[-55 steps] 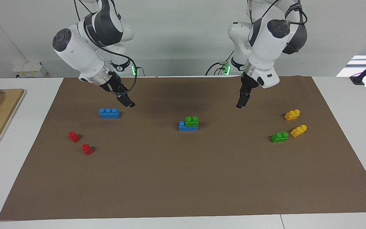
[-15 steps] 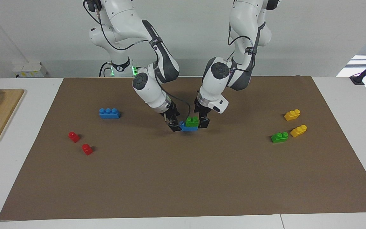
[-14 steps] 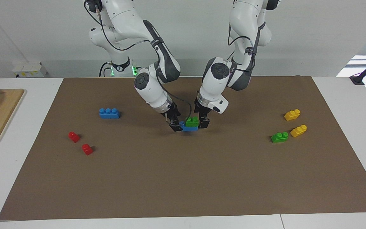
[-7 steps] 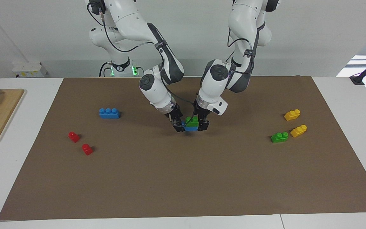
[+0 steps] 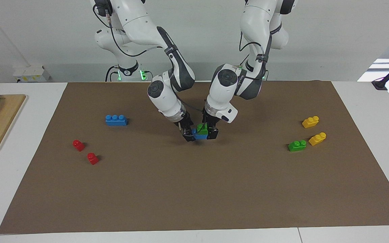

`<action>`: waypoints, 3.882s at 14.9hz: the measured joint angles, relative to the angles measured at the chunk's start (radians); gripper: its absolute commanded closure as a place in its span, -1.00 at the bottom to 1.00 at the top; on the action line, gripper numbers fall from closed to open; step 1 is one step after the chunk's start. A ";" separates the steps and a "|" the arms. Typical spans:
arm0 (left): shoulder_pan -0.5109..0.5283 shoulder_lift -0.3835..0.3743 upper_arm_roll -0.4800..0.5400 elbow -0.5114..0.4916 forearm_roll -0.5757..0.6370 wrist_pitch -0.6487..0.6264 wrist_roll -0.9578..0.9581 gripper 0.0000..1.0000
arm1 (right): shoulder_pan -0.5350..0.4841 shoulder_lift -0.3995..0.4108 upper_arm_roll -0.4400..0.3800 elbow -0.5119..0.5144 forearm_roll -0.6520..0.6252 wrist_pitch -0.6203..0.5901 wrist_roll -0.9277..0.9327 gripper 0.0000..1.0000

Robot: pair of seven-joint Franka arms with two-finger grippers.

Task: Remove green block with left arm and hold with right
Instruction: 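Close the left gripper on green while the right gripper closes on blue, then pull the green brick away while the right gripper pulls the blue brick away, then lower the green brick near yellow bricks while the right gripper lowers blue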

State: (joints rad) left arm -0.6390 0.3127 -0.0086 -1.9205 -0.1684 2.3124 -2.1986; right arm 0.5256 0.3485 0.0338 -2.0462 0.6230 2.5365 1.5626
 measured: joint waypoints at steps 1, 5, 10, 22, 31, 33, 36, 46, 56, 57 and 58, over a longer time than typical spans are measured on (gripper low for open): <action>-0.005 0.003 0.000 0.000 0.001 0.001 0.000 -1.00 | -0.001 0.000 0.000 0.000 0.000 0.000 0.000 0.22; -0.013 0.005 0.000 0.000 0.011 0.003 0.000 -1.00 | -0.005 0.000 -0.001 0.000 0.000 0.000 0.000 1.00; -0.013 0.005 0.000 0.000 0.015 0.003 0.000 -0.90 | -0.005 0.000 -0.001 0.000 0.015 0.001 0.000 1.00; -0.025 -0.002 -0.001 0.005 0.044 -0.040 0.055 -0.16 | -0.005 0.000 -0.001 0.000 0.025 0.001 -0.004 1.00; -0.025 -0.027 -0.002 0.001 0.045 -0.049 0.068 0.16 | -0.005 0.000 -0.001 0.000 0.025 0.001 -0.010 1.00; -0.025 -0.027 -0.002 0.001 0.045 -0.049 0.068 0.64 | -0.005 0.000 -0.001 0.000 0.025 0.001 -0.012 1.00; -0.025 -0.027 -0.003 0.000 0.045 -0.050 0.068 1.00 | -0.005 0.000 -0.001 0.000 0.025 0.001 -0.012 1.00; 0.011 -0.116 0.011 0.006 0.046 -0.100 0.146 1.00 | -0.004 0.001 0.000 0.000 0.026 0.007 -0.013 1.00; 0.202 -0.301 0.019 -0.009 0.046 -0.477 0.705 1.00 | -0.114 -0.031 -0.006 0.016 0.026 -0.076 -0.114 1.00; 0.231 -0.320 0.020 -0.023 0.047 -0.490 0.790 1.00 | -0.152 -0.049 -0.007 0.023 0.026 -0.118 -0.143 1.00; 0.262 -0.341 0.021 -0.042 0.047 -0.499 0.880 1.00 | -0.193 -0.071 -0.009 0.029 0.026 -0.160 -0.173 1.00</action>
State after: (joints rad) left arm -0.3765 -0.0287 0.0125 -1.9622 -0.1217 1.8132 -1.3187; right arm 0.3329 0.2779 0.0251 -2.0171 0.6493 2.3763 1.3893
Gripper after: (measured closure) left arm 0.656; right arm 0.652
